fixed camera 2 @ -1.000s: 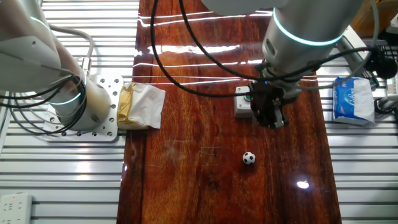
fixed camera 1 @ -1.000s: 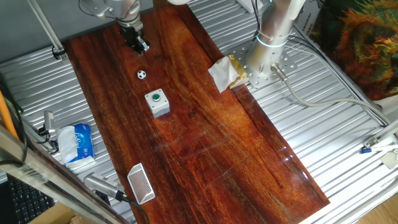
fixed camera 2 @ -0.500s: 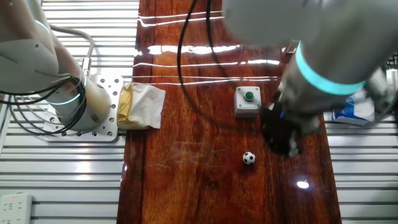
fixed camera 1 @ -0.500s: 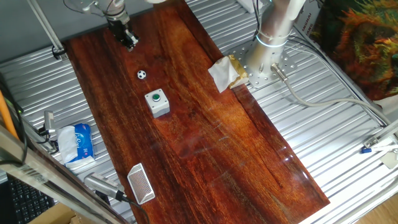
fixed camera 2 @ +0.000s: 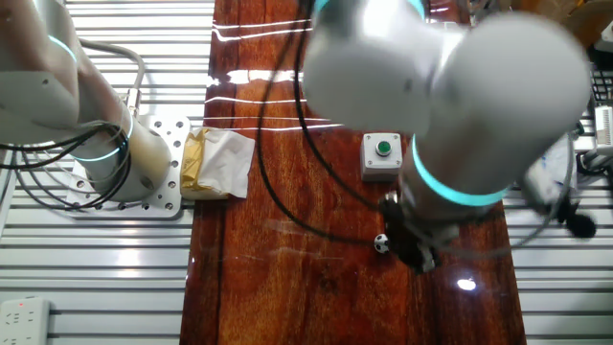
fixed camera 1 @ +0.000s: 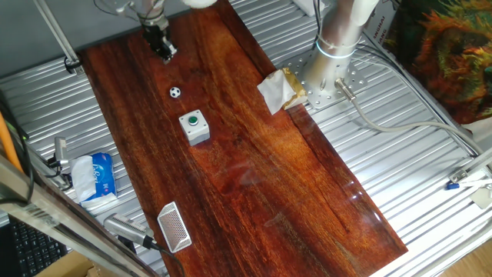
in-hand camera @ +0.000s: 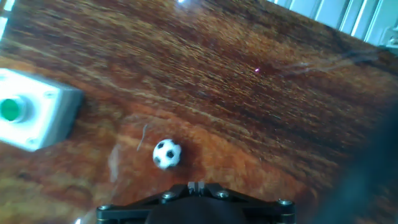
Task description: Push the soccer ball into the goal
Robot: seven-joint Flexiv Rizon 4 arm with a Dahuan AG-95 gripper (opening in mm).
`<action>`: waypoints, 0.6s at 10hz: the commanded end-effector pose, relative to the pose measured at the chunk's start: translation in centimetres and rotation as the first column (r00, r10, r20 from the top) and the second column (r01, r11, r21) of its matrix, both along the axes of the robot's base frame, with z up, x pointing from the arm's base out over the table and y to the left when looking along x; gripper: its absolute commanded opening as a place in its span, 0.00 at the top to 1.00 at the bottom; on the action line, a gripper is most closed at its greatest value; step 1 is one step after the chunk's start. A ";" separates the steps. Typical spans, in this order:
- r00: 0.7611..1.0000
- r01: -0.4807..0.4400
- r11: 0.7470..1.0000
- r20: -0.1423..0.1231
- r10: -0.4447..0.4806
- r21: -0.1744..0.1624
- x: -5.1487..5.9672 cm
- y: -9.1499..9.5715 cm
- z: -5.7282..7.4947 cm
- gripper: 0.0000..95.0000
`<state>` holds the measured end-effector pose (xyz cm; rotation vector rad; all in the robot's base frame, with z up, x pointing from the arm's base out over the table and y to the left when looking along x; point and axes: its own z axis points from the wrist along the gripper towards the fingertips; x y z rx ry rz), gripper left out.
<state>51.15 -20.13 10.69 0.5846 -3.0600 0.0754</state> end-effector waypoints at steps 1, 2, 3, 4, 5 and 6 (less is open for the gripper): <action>1.000 0.001 1.000 0.019 -0.001 -0.008 0.7 0.2 -0.8 1.00; 1.000 0.001 1.000 0.023 -0.001 -0.007 1.9 0.2 -1.1 1.00; 1.000 0.000 1.000 0.022 0.001 -0.010 2.6 0.2 -0.9 1.00; 1.000 -0.002 1.000 0.021 0.002 -0.010 3.1 0.2 -0.7 1.00; 1.000 -0.002 1.000 0.021 0.002 -0.010 3.2 0.2 -0.7 1.00; 1.000 -0.004 1.000 0.019 0.004 -0.010 3.1 0.2 -0.7 1.00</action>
